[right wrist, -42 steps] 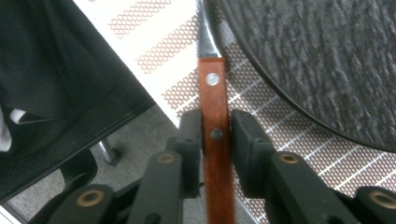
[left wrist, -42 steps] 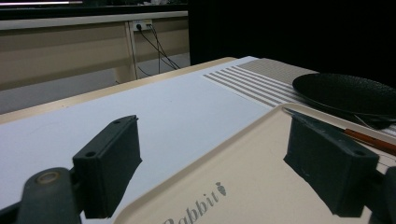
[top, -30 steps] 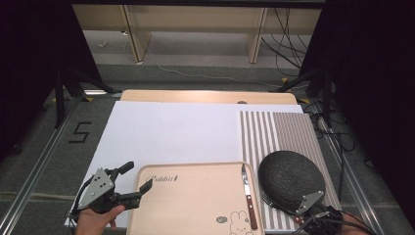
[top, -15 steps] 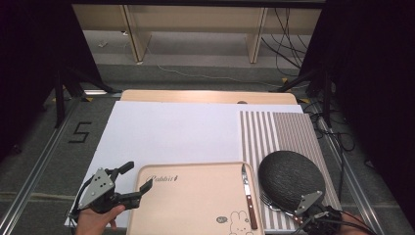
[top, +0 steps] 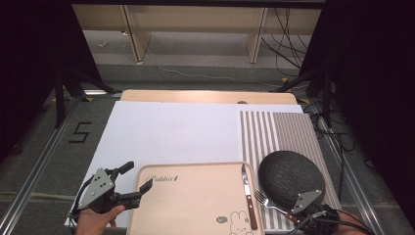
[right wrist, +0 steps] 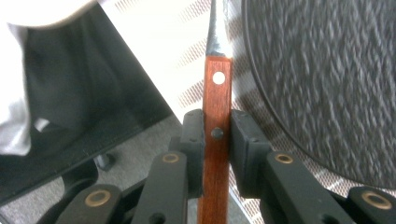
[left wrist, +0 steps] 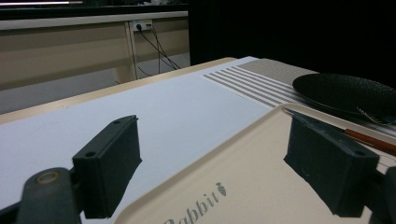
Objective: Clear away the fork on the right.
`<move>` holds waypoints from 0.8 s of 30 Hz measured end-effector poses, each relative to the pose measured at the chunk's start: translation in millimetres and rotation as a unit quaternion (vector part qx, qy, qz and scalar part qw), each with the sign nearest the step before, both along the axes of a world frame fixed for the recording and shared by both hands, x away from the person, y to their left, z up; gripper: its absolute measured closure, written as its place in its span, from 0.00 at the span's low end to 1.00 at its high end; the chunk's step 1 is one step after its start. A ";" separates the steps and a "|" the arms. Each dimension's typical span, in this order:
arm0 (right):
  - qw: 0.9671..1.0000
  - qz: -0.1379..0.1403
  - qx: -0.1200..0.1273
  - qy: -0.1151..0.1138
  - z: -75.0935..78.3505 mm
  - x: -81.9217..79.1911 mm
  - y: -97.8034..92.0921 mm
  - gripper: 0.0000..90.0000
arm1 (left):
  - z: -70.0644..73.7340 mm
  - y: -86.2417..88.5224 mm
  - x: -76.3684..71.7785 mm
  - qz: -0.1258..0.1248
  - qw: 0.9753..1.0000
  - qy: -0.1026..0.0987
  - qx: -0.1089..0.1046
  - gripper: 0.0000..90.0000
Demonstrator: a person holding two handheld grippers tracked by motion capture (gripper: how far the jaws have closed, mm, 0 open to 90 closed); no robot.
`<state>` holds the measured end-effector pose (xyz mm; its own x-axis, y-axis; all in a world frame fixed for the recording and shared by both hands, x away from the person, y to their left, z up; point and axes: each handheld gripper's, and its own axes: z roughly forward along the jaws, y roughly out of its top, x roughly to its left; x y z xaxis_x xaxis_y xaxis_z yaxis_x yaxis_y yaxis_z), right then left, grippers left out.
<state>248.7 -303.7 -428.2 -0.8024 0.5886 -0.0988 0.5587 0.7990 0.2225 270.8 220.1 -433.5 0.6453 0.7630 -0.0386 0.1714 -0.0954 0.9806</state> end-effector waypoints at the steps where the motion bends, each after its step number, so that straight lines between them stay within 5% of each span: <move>1: 1.000 -0.001 0.002 -0.001 0.9 0.1 1.1 0.86 | 0.1 0.0 -0.1 0.000 1.000 0.000 0.001 0.19; 8: 0.999 -0.004 0.033 -0.017 6.2 6.3 14.6 0.86 | 0.0 -0.1 0.0 0.000 1.000 0.000 0.000 0.19; 24: 0.996 0.040 0.068 -0.033 12.1 28.3 72.5 0.86 | 0.1 -0.2 0.0 -0.001 1.000 -0.001 0.000 0.19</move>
<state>277.0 -231.2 -416.1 -0.8421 0.5338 -0.0771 0.4742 0.8009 0.3657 270.8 219.9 -433.4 0.6461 0.7623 -0.0385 0.1703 -0.0948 0.9808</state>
